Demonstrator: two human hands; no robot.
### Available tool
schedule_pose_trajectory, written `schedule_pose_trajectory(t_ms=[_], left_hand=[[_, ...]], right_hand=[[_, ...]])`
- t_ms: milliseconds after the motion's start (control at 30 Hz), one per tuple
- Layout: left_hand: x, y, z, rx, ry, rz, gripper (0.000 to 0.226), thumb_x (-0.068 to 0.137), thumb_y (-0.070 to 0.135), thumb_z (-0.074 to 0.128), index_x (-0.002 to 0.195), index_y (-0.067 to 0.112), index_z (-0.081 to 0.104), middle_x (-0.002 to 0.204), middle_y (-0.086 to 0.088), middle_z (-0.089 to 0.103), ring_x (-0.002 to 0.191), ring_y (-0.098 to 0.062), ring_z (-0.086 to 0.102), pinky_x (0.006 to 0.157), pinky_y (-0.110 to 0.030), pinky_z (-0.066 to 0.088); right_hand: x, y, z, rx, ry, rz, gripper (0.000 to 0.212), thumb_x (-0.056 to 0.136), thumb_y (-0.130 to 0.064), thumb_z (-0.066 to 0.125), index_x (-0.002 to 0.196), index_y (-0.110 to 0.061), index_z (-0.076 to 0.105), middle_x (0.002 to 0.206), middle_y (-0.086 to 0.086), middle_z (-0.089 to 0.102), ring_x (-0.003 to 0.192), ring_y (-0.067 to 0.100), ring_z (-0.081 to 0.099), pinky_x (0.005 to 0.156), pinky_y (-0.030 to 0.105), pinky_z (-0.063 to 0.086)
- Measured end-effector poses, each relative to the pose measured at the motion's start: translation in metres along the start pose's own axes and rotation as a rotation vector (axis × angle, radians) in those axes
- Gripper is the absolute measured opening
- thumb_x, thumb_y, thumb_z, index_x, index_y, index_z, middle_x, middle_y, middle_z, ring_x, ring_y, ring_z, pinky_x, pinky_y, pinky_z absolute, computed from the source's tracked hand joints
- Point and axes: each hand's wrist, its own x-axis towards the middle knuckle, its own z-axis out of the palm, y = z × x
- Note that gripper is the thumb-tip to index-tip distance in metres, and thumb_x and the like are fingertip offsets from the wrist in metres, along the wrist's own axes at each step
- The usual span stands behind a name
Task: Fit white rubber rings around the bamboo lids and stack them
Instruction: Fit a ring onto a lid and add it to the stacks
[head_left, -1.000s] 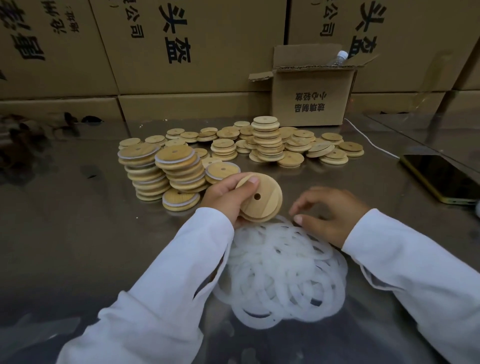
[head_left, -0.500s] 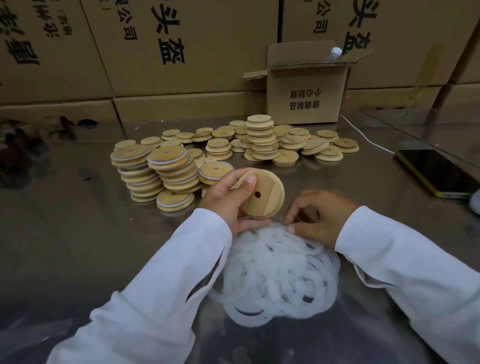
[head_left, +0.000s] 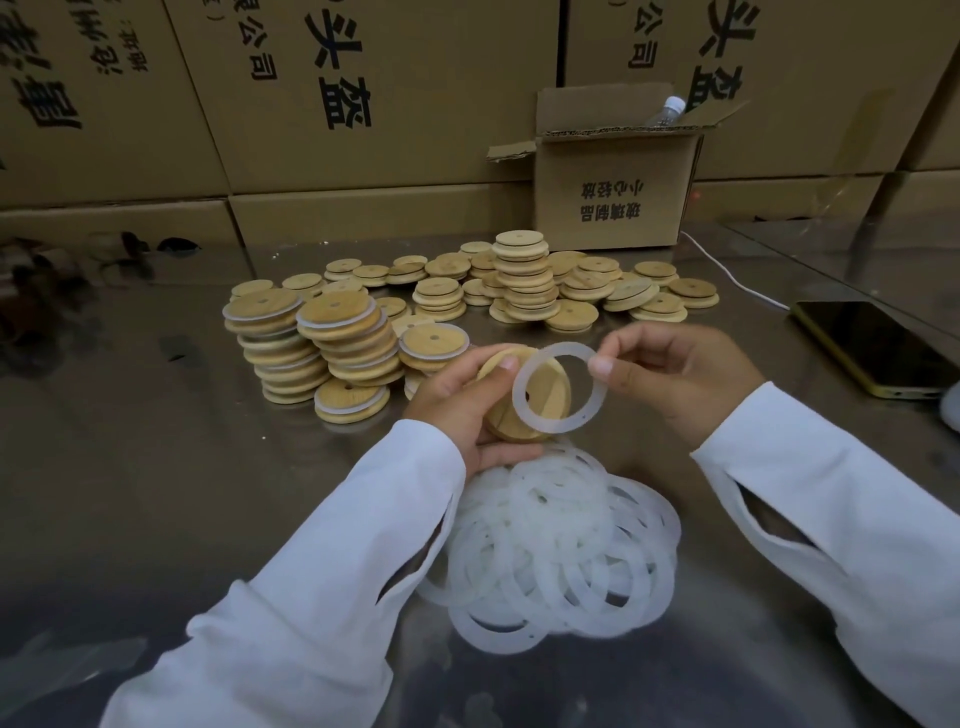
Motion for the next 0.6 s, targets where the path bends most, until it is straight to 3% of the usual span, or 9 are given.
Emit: schedule_pose_trajectory(t_ms=[100,200,367,600], left_hand=[[-0.001,0.001,0.003,-0.039,0.013,-0.038,0.015,0.088,0.034,0.054,0.088,0.028,0.068,0.103,-0.009,0.065,0.087,-0.030,0.065,0.053,-0.036,0.058],[-0.002,0.000,0.004,0.027,-0.018,-0.006,0.032,0.070,0.050,0.058,0.091,0.028,0.066,0.106,-0.009,0.065,0.092,-0.030,0.066,0.056,-0.034,0.058],[-0.003,-0.006,0.004,0.118,-0.072,0.114,0.013,0.086,0.028,0.055,0.095,0.026,0.064,0.098,-0.007,0.066,0.094,-0.026,0.065,0.055,-0.027,0.056],[-0.001,-0.008,0.002,0.123,-0.082,0.128,0.015,0.090,0.027,0.051,0.097,0.024,0.064,0.100,-0.009,0.066,0.092,-0.025,0.067,0.058,-0.029,0.057]], right_hand=[[-0.001,0.003,0.011,0.038,0.062,0.054,0.013,0.079,-0.007,0.067,0.070,-0.017,0.065,0.066,-0.002,0.066,0.062,0.002,0.061,0.066,0.012,0.050],[-0.001,0.005,0.019,0.033,0.136,0.050,0.014,0.079,-0.008,0.068,0.070,-0.018,0.065,0.069,0.002,0.068,0.064,0.007,0.063,0.069,0.017,0.052],[-0.003,0.006,0.025,-0.022,0.234,-0.035,0.018,0.076,-0.009,0.071,0.069,-0.024,0.064,0.067,-0.001,0.065,0.062,0.006,0.060,0.063,0.015,0.051],[-0.003,0.009,0.027,-0.032,0.257,-0.034,0.019,0.076,-0.012,0.072,0.068,-0.028,0.066,0.067,-0.008,0.067,0.063,0.001,0.060,0.063,0.012,0.049]])
